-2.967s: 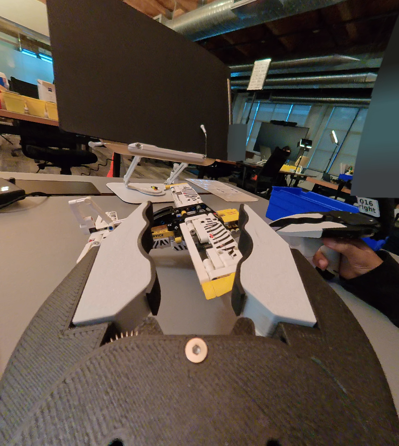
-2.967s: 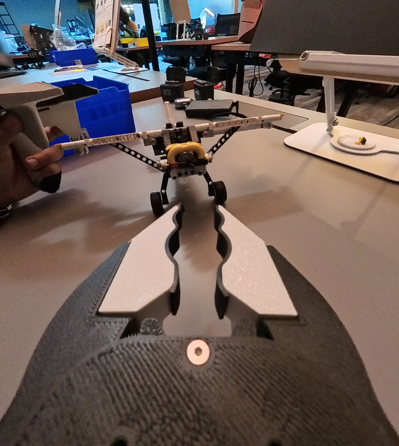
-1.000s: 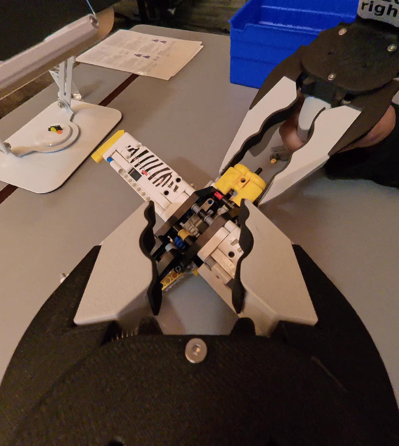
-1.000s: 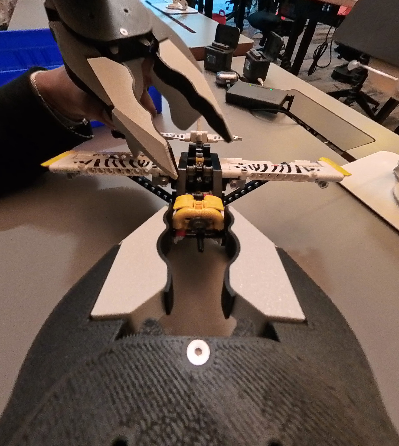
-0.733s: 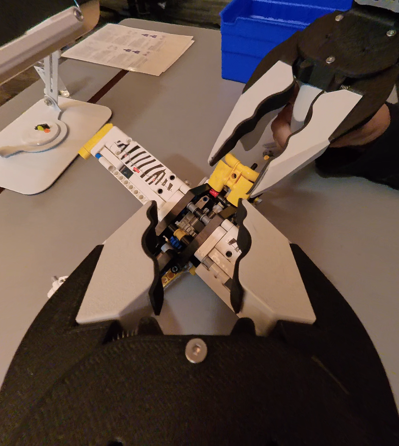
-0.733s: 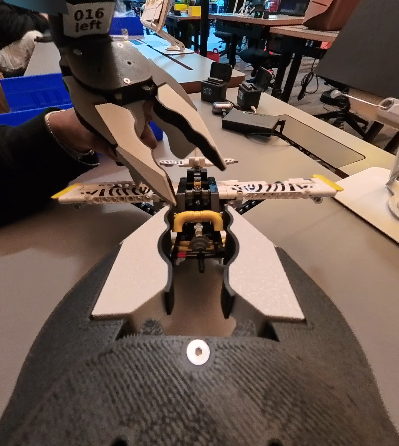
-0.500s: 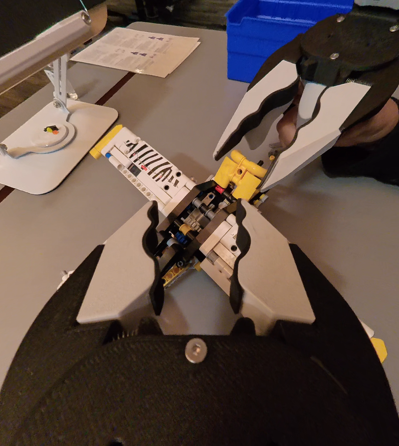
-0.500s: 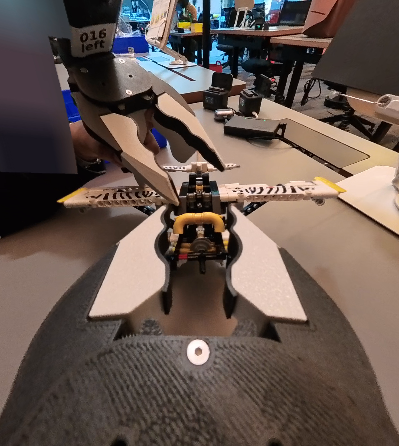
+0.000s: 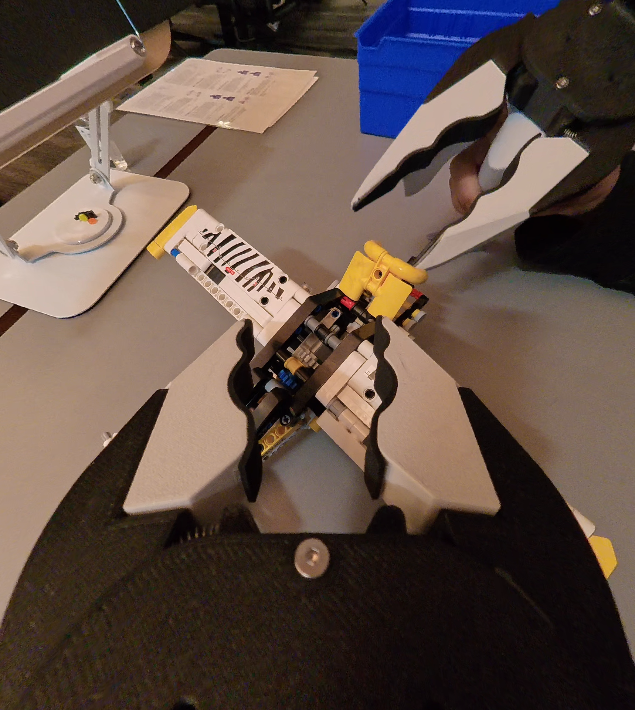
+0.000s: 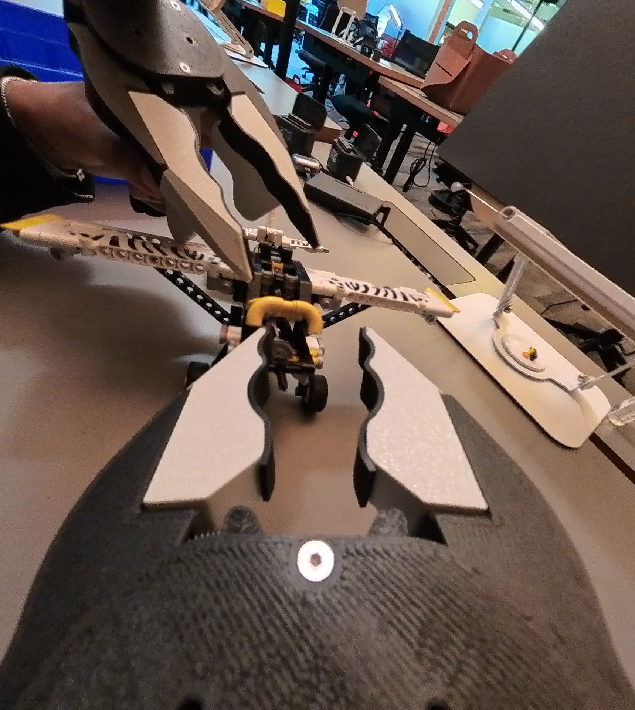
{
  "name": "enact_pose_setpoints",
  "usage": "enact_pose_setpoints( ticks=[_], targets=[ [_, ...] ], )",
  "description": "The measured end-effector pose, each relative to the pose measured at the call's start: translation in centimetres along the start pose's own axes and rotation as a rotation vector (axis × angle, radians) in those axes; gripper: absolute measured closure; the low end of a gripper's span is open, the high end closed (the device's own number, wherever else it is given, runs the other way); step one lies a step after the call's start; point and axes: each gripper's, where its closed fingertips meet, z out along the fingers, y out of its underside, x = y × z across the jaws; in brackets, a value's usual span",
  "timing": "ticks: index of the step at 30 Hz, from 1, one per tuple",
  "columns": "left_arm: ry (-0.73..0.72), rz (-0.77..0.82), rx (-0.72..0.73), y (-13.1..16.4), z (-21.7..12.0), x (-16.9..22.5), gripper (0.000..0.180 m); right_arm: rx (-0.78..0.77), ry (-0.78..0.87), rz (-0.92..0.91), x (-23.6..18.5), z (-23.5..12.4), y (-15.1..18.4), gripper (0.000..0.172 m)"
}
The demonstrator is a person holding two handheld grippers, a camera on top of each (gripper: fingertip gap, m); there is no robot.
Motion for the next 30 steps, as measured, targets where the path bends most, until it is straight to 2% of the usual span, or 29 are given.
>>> enact_pose_setpoints(
  ticks=[6, 10, 12, 15, 21, 24, 26, 30],
  targets=[
    [0.032, -0.034, 0.025, -0.2, 0.3, 0.3, 0.120, 0.001, 0.034, 0.139, 1.0, 0.0, 0.2, 0.133],
    [0.069, -0.028, 0.023, -0.3, 0.6, 1.3, 0.131, 0.057, -0.015, 0.316, 1.4, -0.3, -0.2, 0.138],
    [0.047, -0.009, 0.022, -0.4, 0.5, 1.1, 0.130, 0.046, -0.017, 0.324, 1.5, -0.4, 0.1, 0.136],
    [0.029, -0.003, 0.041, -0.5, 0.2, 0.8, 0.121, 0.059, 0.026, 0.298, 2.3, -1.0, 0.0, 0.138],
    [-0.014, -0.101, 0.121, -0.6, -1.7, -2.1, 0.099, 0.140, -0.040, 0.369, 2.0, -1.7, -1.1, 0.137],
    [-0.097, -0.160, 0.233, -1.1, -3.7, -5.1, 0.085, 0.159, 0.001, 0.376, 2.7, -2.1, -1.2, 0.131],
    [-0.192, -0.173, 0.342, -1.7, -5.5, -7.2, 0.083, 0.188, 0.014, 0.368, 2.9, -2.5, -1.6, 0.129],
    [-0.151, -0.212, 0.438, -1.9, -7.0, -7.7, 0.082, 0.250, -0.071, 0.314, 0.8, -3.2, -2.8, 0.127]
  ],
)
